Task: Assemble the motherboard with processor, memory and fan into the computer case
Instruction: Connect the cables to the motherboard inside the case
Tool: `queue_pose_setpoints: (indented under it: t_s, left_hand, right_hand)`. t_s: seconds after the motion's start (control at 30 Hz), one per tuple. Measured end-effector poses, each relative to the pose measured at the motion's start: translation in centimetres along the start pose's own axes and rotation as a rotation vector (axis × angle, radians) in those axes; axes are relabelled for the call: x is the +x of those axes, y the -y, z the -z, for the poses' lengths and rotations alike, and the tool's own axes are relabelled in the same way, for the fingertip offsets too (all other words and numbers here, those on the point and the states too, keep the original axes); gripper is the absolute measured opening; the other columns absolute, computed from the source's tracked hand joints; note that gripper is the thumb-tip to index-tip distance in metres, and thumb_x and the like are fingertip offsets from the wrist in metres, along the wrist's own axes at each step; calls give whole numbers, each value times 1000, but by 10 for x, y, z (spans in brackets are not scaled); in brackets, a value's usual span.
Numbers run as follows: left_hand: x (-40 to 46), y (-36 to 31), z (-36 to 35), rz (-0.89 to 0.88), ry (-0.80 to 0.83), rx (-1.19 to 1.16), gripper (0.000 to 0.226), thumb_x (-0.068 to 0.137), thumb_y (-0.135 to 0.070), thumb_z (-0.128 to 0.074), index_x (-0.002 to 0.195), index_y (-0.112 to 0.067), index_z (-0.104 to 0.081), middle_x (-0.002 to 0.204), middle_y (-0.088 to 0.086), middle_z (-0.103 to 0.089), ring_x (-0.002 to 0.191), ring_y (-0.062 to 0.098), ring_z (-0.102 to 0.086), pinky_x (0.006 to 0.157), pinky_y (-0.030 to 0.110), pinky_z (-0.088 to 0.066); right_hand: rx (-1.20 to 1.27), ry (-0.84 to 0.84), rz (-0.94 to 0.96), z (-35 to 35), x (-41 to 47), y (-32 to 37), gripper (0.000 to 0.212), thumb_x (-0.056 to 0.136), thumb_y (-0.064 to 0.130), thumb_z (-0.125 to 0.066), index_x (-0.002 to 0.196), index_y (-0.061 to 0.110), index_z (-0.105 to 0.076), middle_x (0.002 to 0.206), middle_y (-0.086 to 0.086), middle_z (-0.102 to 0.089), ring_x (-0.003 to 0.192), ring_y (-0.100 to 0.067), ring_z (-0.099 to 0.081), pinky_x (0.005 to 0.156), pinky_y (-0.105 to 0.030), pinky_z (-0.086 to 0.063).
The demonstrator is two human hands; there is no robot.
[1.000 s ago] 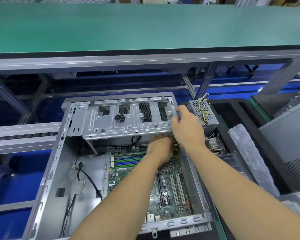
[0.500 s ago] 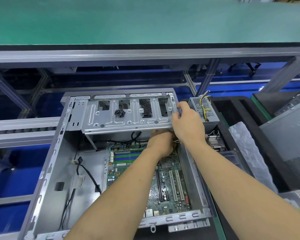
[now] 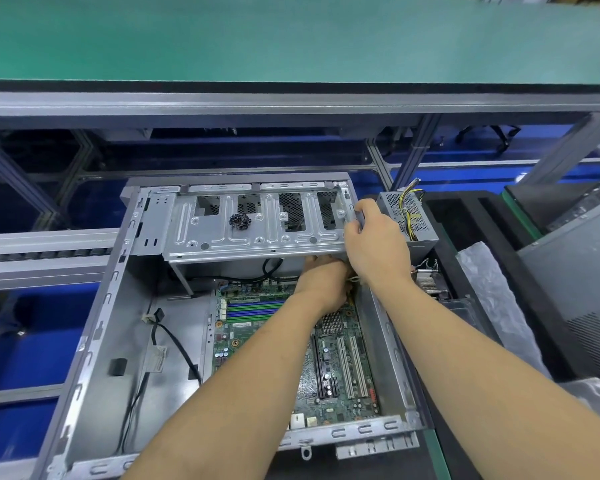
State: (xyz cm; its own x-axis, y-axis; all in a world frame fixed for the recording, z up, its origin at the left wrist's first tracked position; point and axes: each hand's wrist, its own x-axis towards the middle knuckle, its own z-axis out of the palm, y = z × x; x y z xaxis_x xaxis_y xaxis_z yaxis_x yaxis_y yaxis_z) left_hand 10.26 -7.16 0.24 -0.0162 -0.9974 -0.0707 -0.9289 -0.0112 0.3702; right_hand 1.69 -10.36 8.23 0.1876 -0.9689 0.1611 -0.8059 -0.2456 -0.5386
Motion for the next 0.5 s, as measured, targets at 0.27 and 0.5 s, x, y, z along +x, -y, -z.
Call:
queue_pose_setpoints:
  t_s: [0.27,0.5]
  left_hand:
    - [5,1,-2,-6,56,3,19,93,-16,-51,107,-19,-65,117,8,-66,114,32,-49,99,41,-29]
    - [5,4,-5,0,62,-49,16,95,-17,-52,106,-18,-64,115,11,-64,111,34,-49,98,43,-32]
  right_hand:
    - [-7,12,15,1,-1,1,21,100,22,-45,118,16,-52,101,-14,-64,84,-37,-58,67,-39,-43]
    - [1,8,12,3,-2,2,23,100,23,-44,121,17,-52,100,-14,-63,84,-37,-59,70,-42,-51]
